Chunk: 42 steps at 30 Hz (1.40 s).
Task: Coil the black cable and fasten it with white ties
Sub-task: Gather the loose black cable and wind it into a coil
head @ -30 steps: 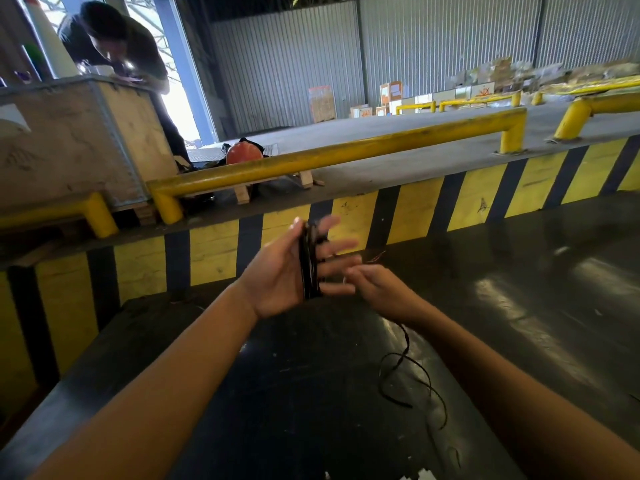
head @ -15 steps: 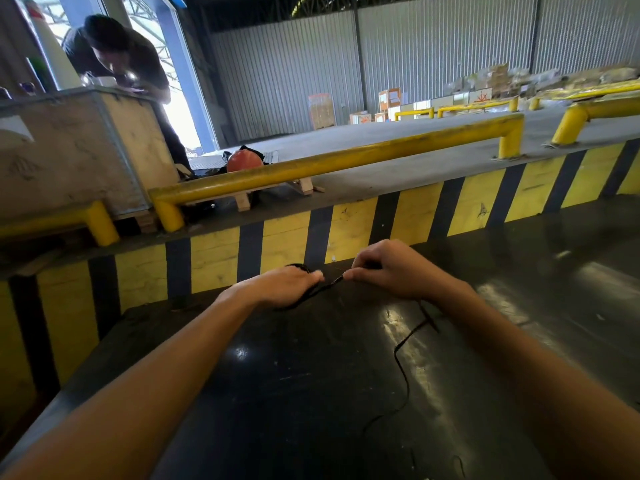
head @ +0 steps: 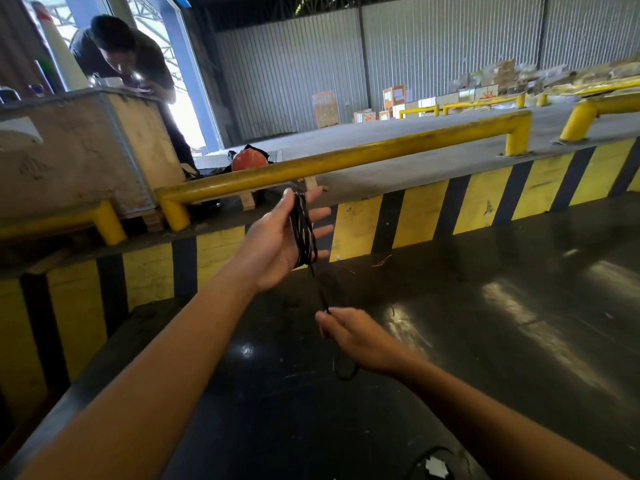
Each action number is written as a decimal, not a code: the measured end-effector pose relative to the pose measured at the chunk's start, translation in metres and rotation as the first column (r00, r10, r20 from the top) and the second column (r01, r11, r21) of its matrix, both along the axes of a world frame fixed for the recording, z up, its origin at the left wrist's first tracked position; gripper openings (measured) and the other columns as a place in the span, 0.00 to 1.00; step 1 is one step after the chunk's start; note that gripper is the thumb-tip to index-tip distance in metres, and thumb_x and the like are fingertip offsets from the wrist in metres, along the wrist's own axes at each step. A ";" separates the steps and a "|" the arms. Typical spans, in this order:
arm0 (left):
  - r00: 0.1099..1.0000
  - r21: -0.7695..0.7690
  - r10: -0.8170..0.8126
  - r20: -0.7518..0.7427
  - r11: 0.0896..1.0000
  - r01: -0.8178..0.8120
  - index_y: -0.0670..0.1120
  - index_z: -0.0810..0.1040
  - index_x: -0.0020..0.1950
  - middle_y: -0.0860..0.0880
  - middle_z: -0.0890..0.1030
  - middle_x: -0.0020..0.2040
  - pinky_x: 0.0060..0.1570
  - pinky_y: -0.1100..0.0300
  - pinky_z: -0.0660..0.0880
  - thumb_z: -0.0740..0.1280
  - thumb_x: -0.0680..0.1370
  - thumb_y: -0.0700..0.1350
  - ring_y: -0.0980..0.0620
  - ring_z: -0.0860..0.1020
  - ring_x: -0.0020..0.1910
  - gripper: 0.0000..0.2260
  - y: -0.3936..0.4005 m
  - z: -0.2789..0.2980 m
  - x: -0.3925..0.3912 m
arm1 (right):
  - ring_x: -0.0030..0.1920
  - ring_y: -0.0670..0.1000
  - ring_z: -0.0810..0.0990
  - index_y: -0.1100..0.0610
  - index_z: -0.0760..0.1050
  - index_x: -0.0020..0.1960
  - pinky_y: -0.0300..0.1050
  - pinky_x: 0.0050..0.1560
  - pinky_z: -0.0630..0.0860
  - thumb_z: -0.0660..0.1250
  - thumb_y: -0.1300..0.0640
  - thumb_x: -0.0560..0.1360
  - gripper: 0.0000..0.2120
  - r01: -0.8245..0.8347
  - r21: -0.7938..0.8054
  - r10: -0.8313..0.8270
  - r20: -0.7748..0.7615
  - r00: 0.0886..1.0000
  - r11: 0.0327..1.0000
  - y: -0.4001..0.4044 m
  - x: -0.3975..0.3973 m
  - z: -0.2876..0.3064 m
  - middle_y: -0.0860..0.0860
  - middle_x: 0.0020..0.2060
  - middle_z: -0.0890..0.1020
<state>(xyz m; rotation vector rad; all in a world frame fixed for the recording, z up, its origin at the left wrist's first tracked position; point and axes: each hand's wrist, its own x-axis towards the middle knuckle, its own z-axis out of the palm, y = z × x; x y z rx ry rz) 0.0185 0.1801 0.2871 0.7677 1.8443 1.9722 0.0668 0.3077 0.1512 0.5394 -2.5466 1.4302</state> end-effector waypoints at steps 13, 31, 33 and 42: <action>0.939 -0.705 -0.261 0.226 0.622 0.342 0.55 0.74 0.64 0.44 0.77 0.64 0.52 0.50 0.77 0.50 0.80 0.58 0.44 0.78 0.59 0.19 -0.026 -0.025 0.002 | 0.26 0.39 0.72 0.48 0.73 0.35 0.31 0.30 0.69 0.63 0.51 0.76 0.11 0.114 0.014 -0.109 -0.178 0.978 0.993 0.052 0.000 0.091 0.45 0.28 0.74; 0.987 -0.377 0.088 -0.135 0.916 -0.133 0.54 0.68 0.69 0.47 0.70 0.69 0.60 0.47 0.70 0.49 0.81 0.55 0.44 0.69 0.68 0.19 -0.045 -0.008 -0.023 | 0.29 0.40 0.72 0.51 0.76 0.39 0.36 0.35 0.70 0.59 0.50 0.78 0.12 0.065 0.159 -0.039 -0.158 0.987 0.985 0.035 0.020 0.097 0.46 0.29 0.74; 0.993 -0.566 -0.021 -0.112 0.823 -0.047 0.57 0.68 0.68 0.50 0.72 0.65 0.62 0.45 0.72 0.49 0.81 0.56 0.45 0.72 0.64 0.18 -0.043 -0.019 -0.017 | 0.31 0.42 0.73 0.55 0.78 0.42 0.36 0.36 0.69 0.61 0.49 0.76 0.12 0.146 0.296 -0.070 -0.255 0.964 0.944 0.040 0.017 0.111 0.46 0.31 0.75; 0.824 -0.210 -0.398 0.403 0.836 0.506 0.61 0.72 0.65 0.49 0.76 0.67 0.51 0.47 0.79 0.49 0.77 0.62 0.39 0.82 0.52 0.21 -0.031 -0.028 0.015 | 0.30 0.45 0.73 0.50 0.74 0.36 0.41 0.33 0.71 0.61 0.49 0.77 0.12 0.303 0.000 -0.295 -0.223 0.929 0.953 0.050 -0.013 0.073 0.48 0.30 0.76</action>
